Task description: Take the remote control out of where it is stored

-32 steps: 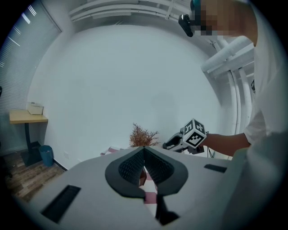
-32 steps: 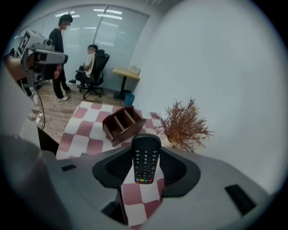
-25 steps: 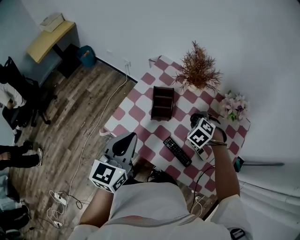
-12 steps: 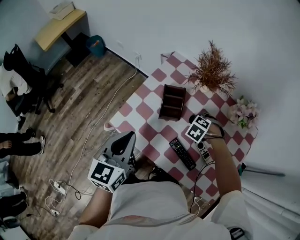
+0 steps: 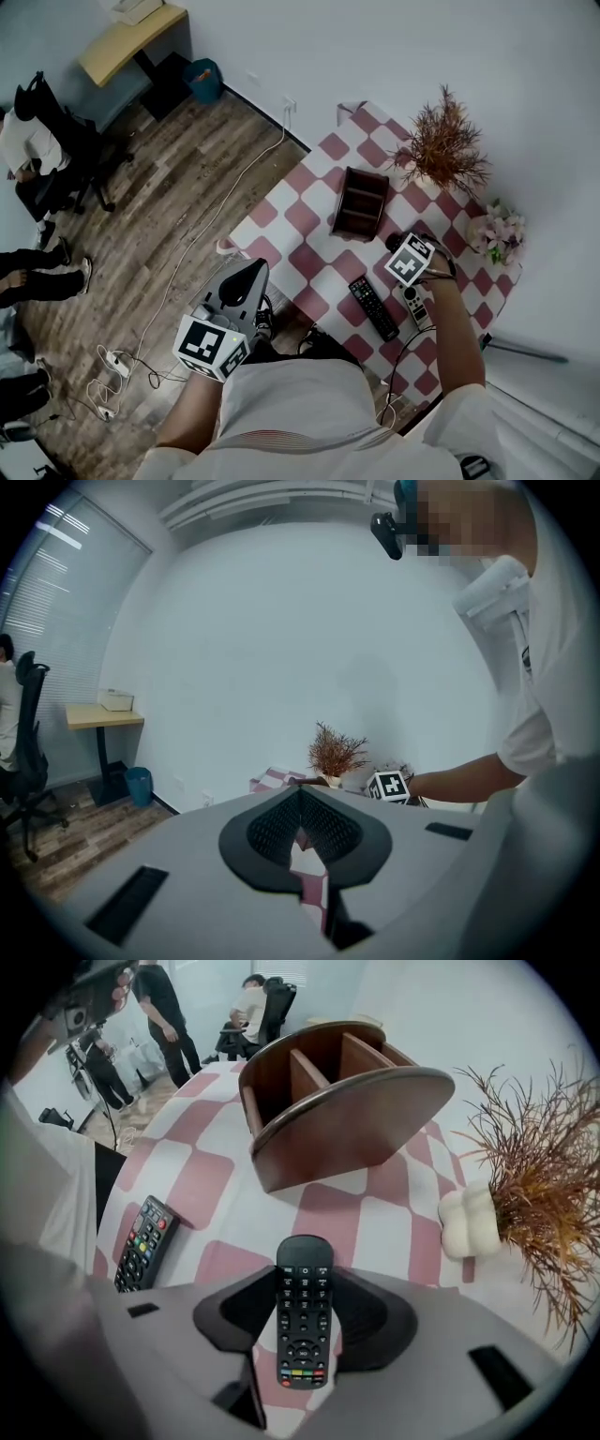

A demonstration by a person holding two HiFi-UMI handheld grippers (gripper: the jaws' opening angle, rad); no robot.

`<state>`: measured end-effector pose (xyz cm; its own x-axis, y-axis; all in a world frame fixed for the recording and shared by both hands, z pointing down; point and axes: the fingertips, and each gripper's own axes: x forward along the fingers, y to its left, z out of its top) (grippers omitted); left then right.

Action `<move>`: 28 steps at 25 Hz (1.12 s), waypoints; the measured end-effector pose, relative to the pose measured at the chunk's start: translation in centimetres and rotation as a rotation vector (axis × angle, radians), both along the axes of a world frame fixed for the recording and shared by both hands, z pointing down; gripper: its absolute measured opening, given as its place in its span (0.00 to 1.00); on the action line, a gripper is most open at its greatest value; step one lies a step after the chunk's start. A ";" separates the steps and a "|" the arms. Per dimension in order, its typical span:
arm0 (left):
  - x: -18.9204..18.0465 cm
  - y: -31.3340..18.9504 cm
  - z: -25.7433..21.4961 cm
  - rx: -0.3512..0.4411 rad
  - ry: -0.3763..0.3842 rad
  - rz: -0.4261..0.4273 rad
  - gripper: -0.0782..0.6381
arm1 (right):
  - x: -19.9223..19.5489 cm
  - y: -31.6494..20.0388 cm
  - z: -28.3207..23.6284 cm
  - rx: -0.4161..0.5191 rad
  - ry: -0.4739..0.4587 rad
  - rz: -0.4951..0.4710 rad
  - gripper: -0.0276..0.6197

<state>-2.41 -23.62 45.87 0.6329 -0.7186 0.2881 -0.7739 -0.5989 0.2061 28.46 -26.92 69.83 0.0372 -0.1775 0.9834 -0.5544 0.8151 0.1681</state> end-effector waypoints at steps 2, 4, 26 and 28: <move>-0.4 0.0 -0.1 0.002 0.003 -0.003 0.12 | 0.0 0.0 -0.1 0.013 -0.013 0.011 0.34; -0.6 0.2 -0.3 0.005 0.007 -0.001 0.12 | 0.1 0.1 -0.2 0.035 -0.021 0.015 0.34; 0.3 1.5 -7.5 0.179 0.092 0.146 0.12 | -4.5 4.2 -23.8 0.816 -0.621 0.496 0.10; 0.8 1.5 -8.6 0.206 0.100 0.165 0.12 | -5.2 5.3 -26.2 0.880 -0.686 0.522 0.07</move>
